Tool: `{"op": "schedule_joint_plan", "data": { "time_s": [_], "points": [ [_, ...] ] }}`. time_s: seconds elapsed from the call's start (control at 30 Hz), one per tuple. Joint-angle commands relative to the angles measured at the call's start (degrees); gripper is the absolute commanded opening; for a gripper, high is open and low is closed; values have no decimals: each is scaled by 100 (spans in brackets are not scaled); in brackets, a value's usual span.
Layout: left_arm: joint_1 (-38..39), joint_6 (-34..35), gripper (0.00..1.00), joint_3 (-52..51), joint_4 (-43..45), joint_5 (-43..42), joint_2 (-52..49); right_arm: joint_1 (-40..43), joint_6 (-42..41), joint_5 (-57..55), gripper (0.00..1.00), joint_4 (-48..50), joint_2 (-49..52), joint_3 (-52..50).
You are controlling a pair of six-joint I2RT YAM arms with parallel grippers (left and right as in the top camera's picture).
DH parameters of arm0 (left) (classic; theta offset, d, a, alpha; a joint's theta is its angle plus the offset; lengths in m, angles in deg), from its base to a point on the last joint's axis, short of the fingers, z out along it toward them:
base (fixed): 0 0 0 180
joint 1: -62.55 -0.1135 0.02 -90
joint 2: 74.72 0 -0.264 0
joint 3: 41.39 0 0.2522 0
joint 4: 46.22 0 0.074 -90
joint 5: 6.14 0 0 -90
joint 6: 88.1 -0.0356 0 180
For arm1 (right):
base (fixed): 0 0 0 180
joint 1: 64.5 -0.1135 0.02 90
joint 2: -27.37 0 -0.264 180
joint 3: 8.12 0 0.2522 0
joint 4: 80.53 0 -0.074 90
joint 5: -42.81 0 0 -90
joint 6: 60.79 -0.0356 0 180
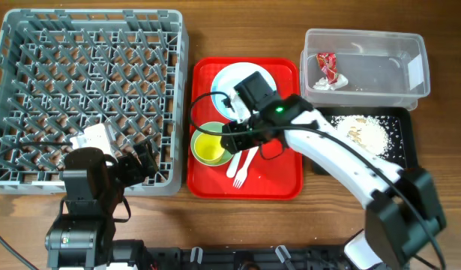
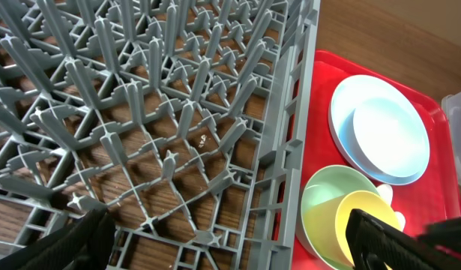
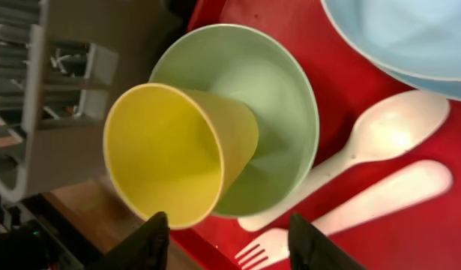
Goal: Sort waste into correct bins and load items into the dishwasher rack
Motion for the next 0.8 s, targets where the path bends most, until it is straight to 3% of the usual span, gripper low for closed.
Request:
{"op": "schedule_joint_plan", "data": {
  "time_s": [0.0,0.13,0.17,0.27,0.4,0.5,0.6,0.67,0.77],
  "points": [
    [-22,-114,100,90,11,-50,15,-116,-407,92,44,199,605,-48],
    [-22,-114,100,90,11,-48,15,-120,-708,50,7,411,774,-42],
    [-22,-114,100,90,13,-48,15,-118,-706,50,5,391,756,-13],
    [-22,-109,100,90,33,-122,15,269,-627,-170,4,-188,166,389],
    [-22,-39,100,90,404,-1281,15,1327,-629,-306,4,-457,-1054,461],
    [-20,758,100,90,944,-2153,-155,1805,476,1429,4,-758,-1296,444],
    [-20,1379,100,90,1676,-3768,-846,1635,1342,3552,4,-675,-1196,393],
    [-20,1803,100,90,2643,-5163,-1635,1373,1292,3915,4,-448,-1132,393],
    [-20,1869,100,90,3928,-6782,-2605,1246,1172,4033,4,-275,-1132,393]
  ]
}}
